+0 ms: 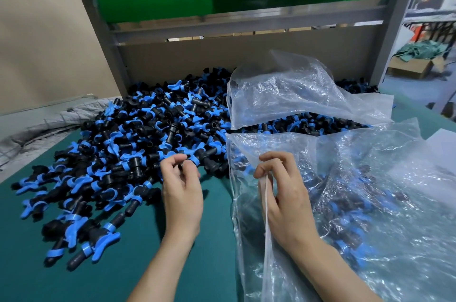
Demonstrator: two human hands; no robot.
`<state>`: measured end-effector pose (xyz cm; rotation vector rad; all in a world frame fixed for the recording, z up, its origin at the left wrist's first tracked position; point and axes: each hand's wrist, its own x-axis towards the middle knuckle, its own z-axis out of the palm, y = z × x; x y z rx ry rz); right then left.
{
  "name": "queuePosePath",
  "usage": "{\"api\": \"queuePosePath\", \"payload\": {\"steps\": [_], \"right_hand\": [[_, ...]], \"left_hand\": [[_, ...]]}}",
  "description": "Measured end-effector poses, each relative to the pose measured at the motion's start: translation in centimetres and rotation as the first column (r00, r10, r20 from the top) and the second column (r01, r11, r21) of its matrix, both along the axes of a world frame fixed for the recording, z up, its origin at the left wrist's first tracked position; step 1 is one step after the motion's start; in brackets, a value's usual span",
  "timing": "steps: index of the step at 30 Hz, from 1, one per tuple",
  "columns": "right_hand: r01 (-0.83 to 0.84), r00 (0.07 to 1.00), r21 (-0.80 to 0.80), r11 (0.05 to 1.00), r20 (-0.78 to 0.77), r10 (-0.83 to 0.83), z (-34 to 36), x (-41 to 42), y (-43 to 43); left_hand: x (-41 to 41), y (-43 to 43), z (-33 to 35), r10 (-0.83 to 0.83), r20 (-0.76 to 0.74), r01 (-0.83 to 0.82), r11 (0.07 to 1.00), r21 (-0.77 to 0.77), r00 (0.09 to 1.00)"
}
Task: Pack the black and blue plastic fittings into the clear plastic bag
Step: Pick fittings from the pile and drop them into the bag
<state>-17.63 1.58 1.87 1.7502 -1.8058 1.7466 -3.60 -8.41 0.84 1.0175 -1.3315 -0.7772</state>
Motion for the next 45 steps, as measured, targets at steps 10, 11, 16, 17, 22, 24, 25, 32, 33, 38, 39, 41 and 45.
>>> {"api": "queuePosePath", "payload": {"steps": [10, 11, 16, 17, 22, 24, 25, 32, 33, 38, 39, 41, 45], "right_hand": [[0.006, 1.000, -0.003, 1.000, 0.000, -0.006, -0.1, 0.0, 0.0], [0.006, 1.000, 0.004, 1.000, -0.002, -0.006, -0.1, 0.0, 0.0], [0.008, 1.000, 0.009, 1.000, -0.012, -0.008, -0.1, 0.0, 0.0], [0.010, 1.000, 0.010, 1.000, -0.014, -0.010, -0.1, 0.0, 0.0], [0.014, 1.000, 0.016, 1.000, -0.012, -0.013, -0.1, 0.0, 0.0], [0.012, 1.000, 0.021, 1.000, -0.012, -0.012, -0.2, 0.1, 0.0], [0.011, 1.000, 0.020, 1.000, -0.013, -0.011, -0.2, 0.1, 0.0], [0.016, 1.000, 0.016, 1.000, 0.000, -0.016, -0.2, 0.1, 0.0], [0.016, 1.000, 0.012, 1.000, 0.001, -0.016, -0.2, 0.1, 0.1], [0.018, 1.000, 0.017, 1.000, 0.015, -0.018, -0.2, -0.1, 0.0], [0.018, 1.000, 0.018, 1.000, 0.015, -0.018, -0.3, -0.1, 0.0], [0.018, 1.000, 0.018, 1.000, 0.011, -0.018, -0.2, -0.1, 0.0], [0.013, 1.000, 0.031, 0.999, -0.011, -0.013, -0.1, 0.1, -0.2]], "left_hand": [[-0.2, 0.1, 0.9, -0.212, -0.515, 0.383, 0.888, 0.253, 0.831], [-0.2, 0.0, 0.9, -0.198, -0.590, 0.427, 0.861, 0.278, 0.783], [0.0, -0.5, 0.8, -0.046, -0.892, 0.726, 0.600, 0.336, 0.450], [0.1, -0.6, 0.7, -0.014, -0.920, 0.765, 0.560, 0.318, 0.393], [0.2, -0.8, 0.6, 0.034, -0.954, 0.815, 0.511, 0.274, 0.299], [0.2, -0.9, 0.5, 0.018, -0.941, 0.797, 0.527, 0.296, 0.338], [0.1, -0.9, 0.5, 0.004, -0.930, 0.784, 0.538, 0.311, 0.366], [0.0, -0.3, 0.6, -0.072, -0.860, 0.720, 0.585, 0.374, 0.505], [0.0, -0.2, 0.6, -0.074, -0.855, 0.716, 0.587, 0.379, 0.513], [0.1, -0.3, 0.5, -0.096, -0.840, 0.711, 0.588, 0.385, 0.534], [0.1, -0.4, 0.4, -0.105, -0.839, 0.715, 0.585, 0.382, 0.534], [0.1, -0.5, 0.2, -0.118, -0.844, 0.727, 0.579, 0.370, 0.524], [-0.2, -0.9, 0.0, -0.115, -0.852, 0.733, 0.576, 0.362, 0.511]]}}
